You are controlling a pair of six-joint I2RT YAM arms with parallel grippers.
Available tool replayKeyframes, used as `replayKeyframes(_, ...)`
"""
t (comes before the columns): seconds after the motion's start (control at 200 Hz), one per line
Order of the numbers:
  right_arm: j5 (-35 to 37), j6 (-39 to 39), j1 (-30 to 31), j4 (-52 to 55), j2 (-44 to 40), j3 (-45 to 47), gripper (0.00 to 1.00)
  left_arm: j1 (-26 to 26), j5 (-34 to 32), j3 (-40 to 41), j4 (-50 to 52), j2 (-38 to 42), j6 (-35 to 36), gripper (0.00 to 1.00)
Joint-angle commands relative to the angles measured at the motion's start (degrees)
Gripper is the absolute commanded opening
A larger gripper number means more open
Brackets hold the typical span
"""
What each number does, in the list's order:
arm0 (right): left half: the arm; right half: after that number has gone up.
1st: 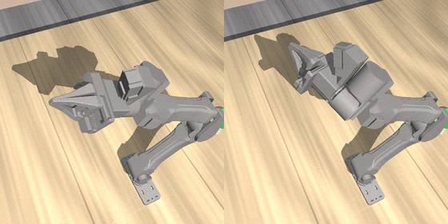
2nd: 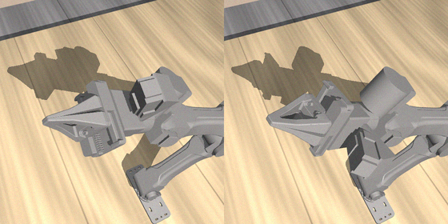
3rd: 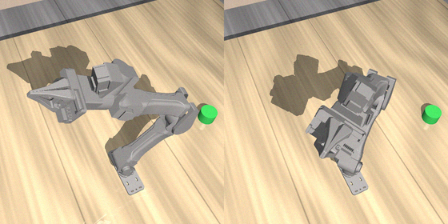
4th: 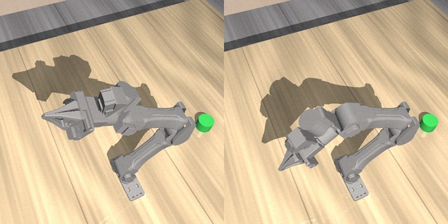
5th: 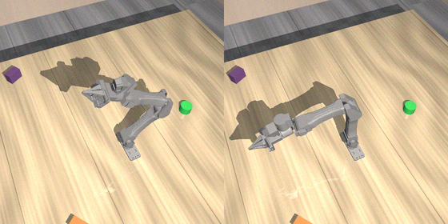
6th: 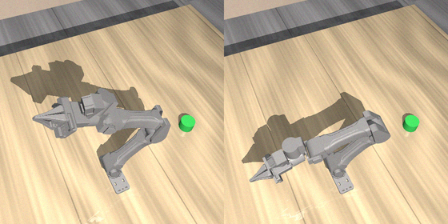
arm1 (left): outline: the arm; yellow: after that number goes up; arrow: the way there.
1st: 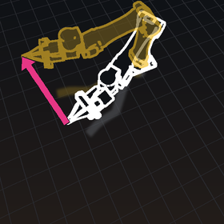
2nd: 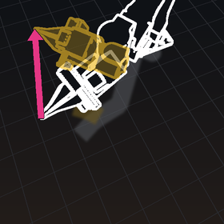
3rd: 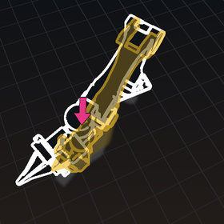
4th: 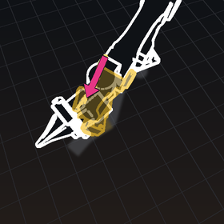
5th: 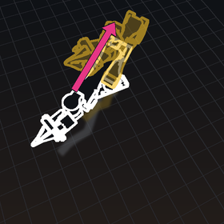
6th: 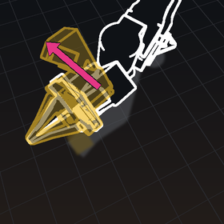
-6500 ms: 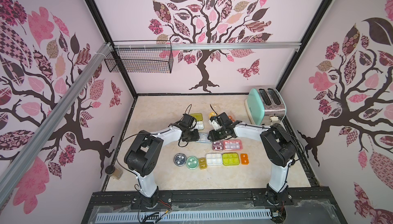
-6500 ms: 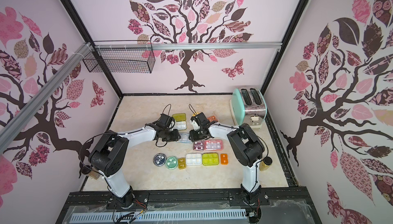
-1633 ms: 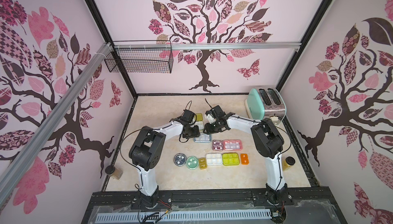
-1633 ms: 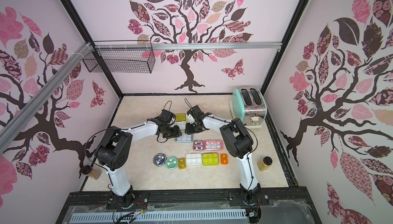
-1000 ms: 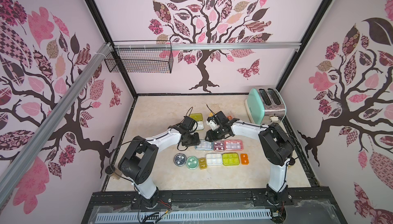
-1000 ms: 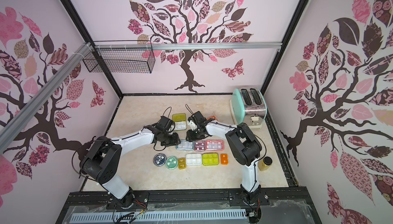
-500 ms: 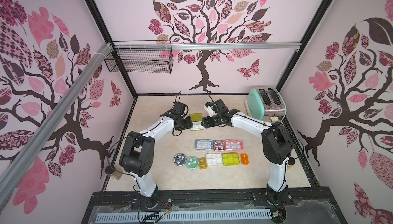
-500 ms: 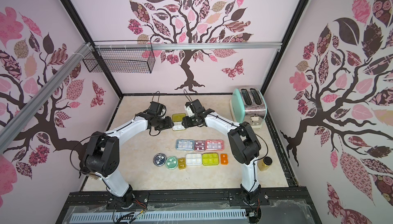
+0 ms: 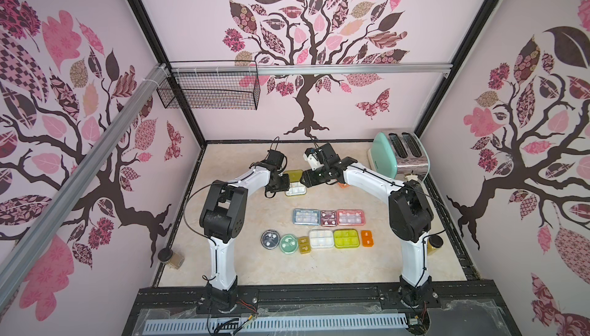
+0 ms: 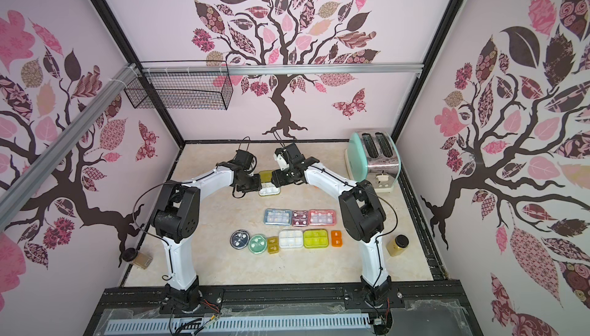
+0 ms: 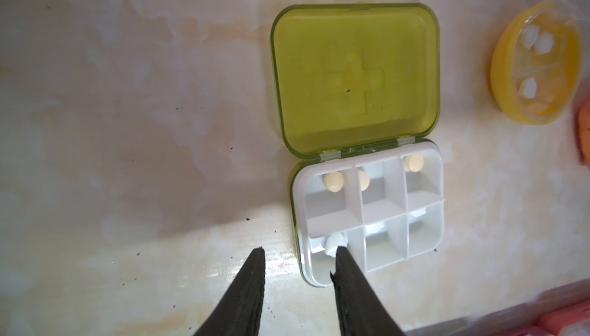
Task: Close pillboxes
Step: Move the pillbox to the center of the board.
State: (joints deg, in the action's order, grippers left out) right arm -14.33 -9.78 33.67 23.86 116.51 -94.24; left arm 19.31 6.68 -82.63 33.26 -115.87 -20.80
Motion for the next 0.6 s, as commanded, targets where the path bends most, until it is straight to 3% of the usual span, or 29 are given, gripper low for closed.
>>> replayKeyframes(0.0,0.2,1.0,-0.3,2.2,-2.8,-1.4,0.57,-0.3,-1.1,-1.2,1.5,-1.9,1.4,0.38)
replayKeyframes(0.375,0.2,1.2,-0.3,2.8,-3.8,-0.2,0.57,1.0,-3.3,1.5,3.0,-0.8,4.0,0.18)
replayKeyframes(0.59,0.2,0.7,-0.3,1.9,-3.1,1.2,0.56,2.8,-3.0,6.6,3.4,2.6,6.5,0.16)
